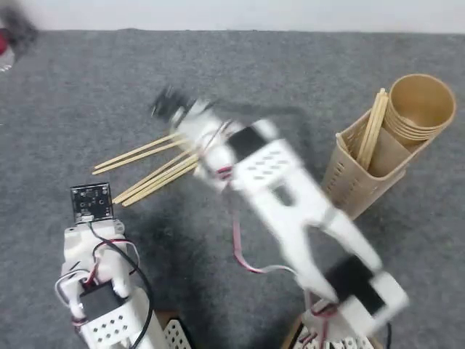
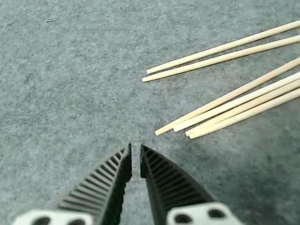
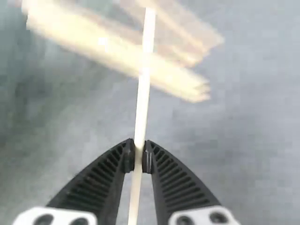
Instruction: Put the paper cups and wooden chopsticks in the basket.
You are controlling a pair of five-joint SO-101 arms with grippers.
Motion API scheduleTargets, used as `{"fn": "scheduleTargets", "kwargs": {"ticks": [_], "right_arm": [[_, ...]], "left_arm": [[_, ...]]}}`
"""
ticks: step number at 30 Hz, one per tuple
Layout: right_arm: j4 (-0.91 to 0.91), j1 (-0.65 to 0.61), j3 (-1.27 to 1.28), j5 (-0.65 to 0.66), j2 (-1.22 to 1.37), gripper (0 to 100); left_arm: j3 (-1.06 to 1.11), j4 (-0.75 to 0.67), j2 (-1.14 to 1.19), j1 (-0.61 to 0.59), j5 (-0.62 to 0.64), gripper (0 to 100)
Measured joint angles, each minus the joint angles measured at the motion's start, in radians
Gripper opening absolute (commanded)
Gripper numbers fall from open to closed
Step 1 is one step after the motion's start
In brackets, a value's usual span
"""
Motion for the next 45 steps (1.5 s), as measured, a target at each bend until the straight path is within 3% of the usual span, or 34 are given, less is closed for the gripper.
{"fn": "scheduleTargets", "kwargs": {"ticks": [10, 18, 27, 33, 39, 45], "right_arm": [[-0.055, 0.4, -0.103, 0.0, -0.471, 0.6], [0.152, 0.456, -0.095, -0.11, -0.76, 0.6], [-0.054, 0.532, 0.273, -0.161, -0.928, 0.6], [-0.453, 0.634, 0.565, -0.163, -1.115, 0.6], [-0.75, 0.681, 0.743, -0.167, -1.06, 0.6], [-0.812, 0.7, 0.809, -0.173, -0.947, 0.9]], "left_arm": [[0.0, 0.0, 0.0, 0.0, 0.0, 4], [0.0, 0.0, 0.0, 0.002, 0.0, 4], [0.006, 0.0, 0.0, -0.002, 0.0, 4], [0.006, 0.0, 0.0, 0.012, 0.0, 4], [0.006, 0.0, 0.0, 0.031, 0.0, 4], [0.006, 0.0, 0.0, 0.031, 0.0, 4]]}}
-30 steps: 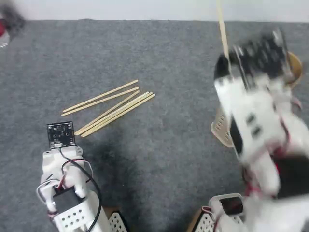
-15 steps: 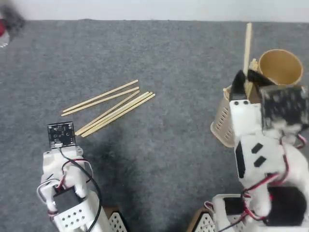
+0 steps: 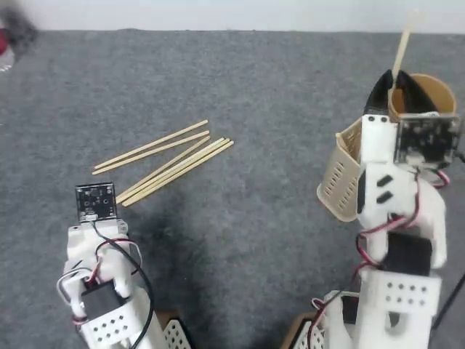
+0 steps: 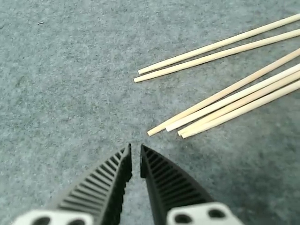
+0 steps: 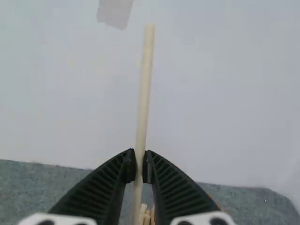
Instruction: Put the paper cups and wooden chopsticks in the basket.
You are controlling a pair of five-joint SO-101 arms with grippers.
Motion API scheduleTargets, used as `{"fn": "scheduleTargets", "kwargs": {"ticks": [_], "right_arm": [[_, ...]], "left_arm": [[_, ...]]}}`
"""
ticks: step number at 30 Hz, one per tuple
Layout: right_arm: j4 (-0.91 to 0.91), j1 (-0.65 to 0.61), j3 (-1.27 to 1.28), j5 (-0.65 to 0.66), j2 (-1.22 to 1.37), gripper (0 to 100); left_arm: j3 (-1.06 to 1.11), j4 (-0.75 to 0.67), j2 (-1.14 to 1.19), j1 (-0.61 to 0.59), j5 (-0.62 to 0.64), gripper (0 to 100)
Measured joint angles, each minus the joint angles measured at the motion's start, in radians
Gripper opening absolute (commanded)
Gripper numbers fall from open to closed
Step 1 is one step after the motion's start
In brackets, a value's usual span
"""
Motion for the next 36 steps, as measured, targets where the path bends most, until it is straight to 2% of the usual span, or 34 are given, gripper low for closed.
{"fn": "scheduleTargets", "kwargs": {"ticks": [2, 4, 6, 7, 11, 14, 20, 27, 30, 32, 36], "right_arm": [[-0.003, -0.005, 0.008, 0.0, 0.015, 7.2], [-0.003, -0.003, 0.008, 0.0, 0.014, 18.5], [-0.003, -0.003, 0.008, -0.018, 0.012, 27.2], [0.0, -0.005, 0.008, -0.044, 0.006, 28.2], [0.071, -0.003, 0.008, -0.095, -0.055, 25.3], [0.129, -0.025, 0.008, -0.094, -0.092, 25.1], [0.247, -0.035, 0.008, -0.094, -0.112, 24.9], [0.488, -0.109, 0.061, -0.137, -0.11, 24.8], [0.537, -0.118, 0.092, -0.152, -0.11, 24.5], [0.542, -0.118, 0.112, -0.175, -0.112, 19.5], [0.542, -0.135, 0.146, -0.189, -0.112, 0.2]], "left_arm": [[0.0, 0.0, 0.0, 0.0, 0.0, 4], [0.0, 0.0, 0.0, 0.0, 0.0, 5], [0.0, -0.017, 0.0, 0.0, 0.0, 9], [0.0, -0.025, 0.0, 0.0, 0.002, 12], [0.0, -0.025, 0.0, -0.002, 0.083, 24], [0.0, -0.025, 0.0, -0.002, 0.107, 24], [-0.025, -0.018, 0.0, -0.002, 0.046, 24], [-0.319, 0.018, 0.0, 0.1, -0.106, 24], [-0.413, 0.02, 0.0, 0.118, -0.13, 24], [-0.463, 0.009, 0.028, 0.129, -0.135, 24], [-0.609, 0.003, 0.209, 0.126, -0.133, 24]]}}
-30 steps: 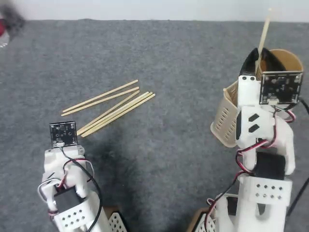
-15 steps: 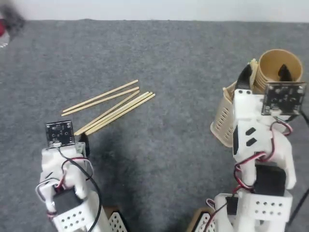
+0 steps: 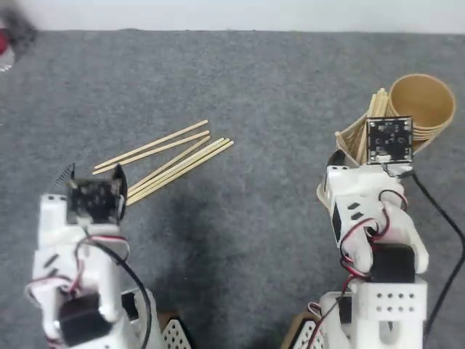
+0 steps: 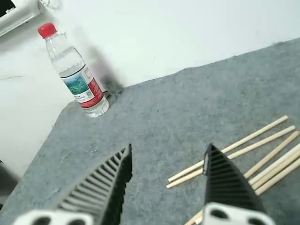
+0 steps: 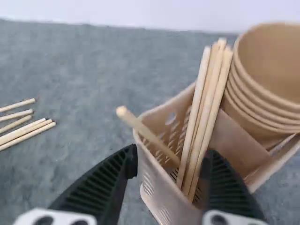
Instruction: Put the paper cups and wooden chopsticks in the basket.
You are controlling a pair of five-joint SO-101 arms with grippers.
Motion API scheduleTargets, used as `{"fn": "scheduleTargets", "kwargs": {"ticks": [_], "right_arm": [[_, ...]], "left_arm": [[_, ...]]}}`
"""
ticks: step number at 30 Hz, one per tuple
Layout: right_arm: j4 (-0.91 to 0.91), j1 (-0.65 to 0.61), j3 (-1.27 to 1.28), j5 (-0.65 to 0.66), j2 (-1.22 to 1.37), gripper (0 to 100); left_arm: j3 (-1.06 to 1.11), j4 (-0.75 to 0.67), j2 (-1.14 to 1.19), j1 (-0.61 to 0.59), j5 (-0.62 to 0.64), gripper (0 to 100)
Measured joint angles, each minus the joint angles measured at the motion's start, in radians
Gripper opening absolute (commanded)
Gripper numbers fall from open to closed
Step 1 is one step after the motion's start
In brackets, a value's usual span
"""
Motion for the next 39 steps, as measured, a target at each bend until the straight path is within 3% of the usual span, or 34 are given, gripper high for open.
{"fn": "scheduleTargets", "kwargs": {"ticks": [3, 8, 15, 21, 24, 30, 33, 39], "right_arm": [[-0.002, -0.051, 0.02, 0.0, -0.012, 4.3], [-0.054, -0.123, 0.089, 0.0, -0.02, 0.7], [-0.086, -0.149, 0.138, 0.048, -0.048, 0.7], [-0.069, -0.135, 0.164, 0.061, -0.227, 0.9], [-0.057, -0.066, 0.164, 0.077, -0.356, 2.3], [-0.044, 0.023, 0.16, 0.112, -0.494, 19.8], [-0.035, 0.018, 0.163, 0.112, -0.488, 18.2], [-0.034, -0.002, 0.196, 0.12, -0.5, 16.9]], "left_arm": [[-0.19, 0.032, 0.201, 0.006, 0.009, 24], [-0.54, 0.126, 0.612, 0.077, 0.003, 23], [-0.793, 0.023, 1.171, 0.091, -0.127, 4], [-0.858, -0.031, 1.441, 0.092, -0.19, 1], [-0.861, -0.072, 1.524, 0.092, -0.193, 2], [-0.861, -0.247, 1.676, 0.048, -0.195, 8], [-0.861, -0.347, 1.757, 0.035, -0.195, 16], [-0.861, -0.379, 1.838, 0.029, -0.164, 17]]}}
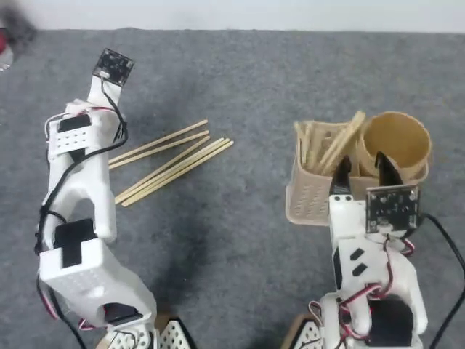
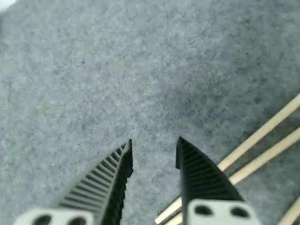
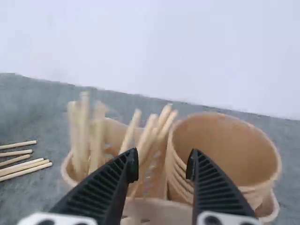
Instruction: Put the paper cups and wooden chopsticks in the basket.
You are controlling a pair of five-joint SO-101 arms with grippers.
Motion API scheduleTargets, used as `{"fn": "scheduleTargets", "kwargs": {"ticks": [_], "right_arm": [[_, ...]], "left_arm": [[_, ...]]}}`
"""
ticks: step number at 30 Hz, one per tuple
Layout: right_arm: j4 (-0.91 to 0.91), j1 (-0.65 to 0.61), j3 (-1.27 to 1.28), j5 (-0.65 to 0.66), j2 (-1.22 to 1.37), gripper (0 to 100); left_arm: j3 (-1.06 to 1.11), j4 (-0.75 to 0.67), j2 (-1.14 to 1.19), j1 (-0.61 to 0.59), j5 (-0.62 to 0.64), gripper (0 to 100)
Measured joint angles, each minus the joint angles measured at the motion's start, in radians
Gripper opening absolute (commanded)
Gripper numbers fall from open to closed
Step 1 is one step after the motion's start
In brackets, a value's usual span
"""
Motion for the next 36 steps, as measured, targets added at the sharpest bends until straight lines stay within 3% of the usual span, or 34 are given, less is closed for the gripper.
{"fn": "scheduleTargets", "kwargs": {"ticks": [7, 15, 20, 28, 36], "right_arm": [[0.012, -0.009, -0.038, 0.0, 0.003, 16.6], [0.193, -0.012, -0.361, 0.003, -0.003, 16.6], [0.21, -0.009, -0.37, 0.006, -0.009, 16.6], [0.215, -0.009, -0.37, 0.009, -0.009, 16.6], [0.215, -0.009, -0.37, 0.009, -0.009, 16.6]], "left_arm": [[-0.034, -0.078, 0.006, -0.023, 0.021, 17], [-0.18, -0.098, 0.216, -0.009, 0.025, 17], [-0.41, 0.137, 0.431, 0.02, 0.017, 17], [-0.881, 0.534, 0.697, 0.028, -0.121, 11], [-1.254, 0.97, 0.861, 0.023, -0.428, 11]]}}
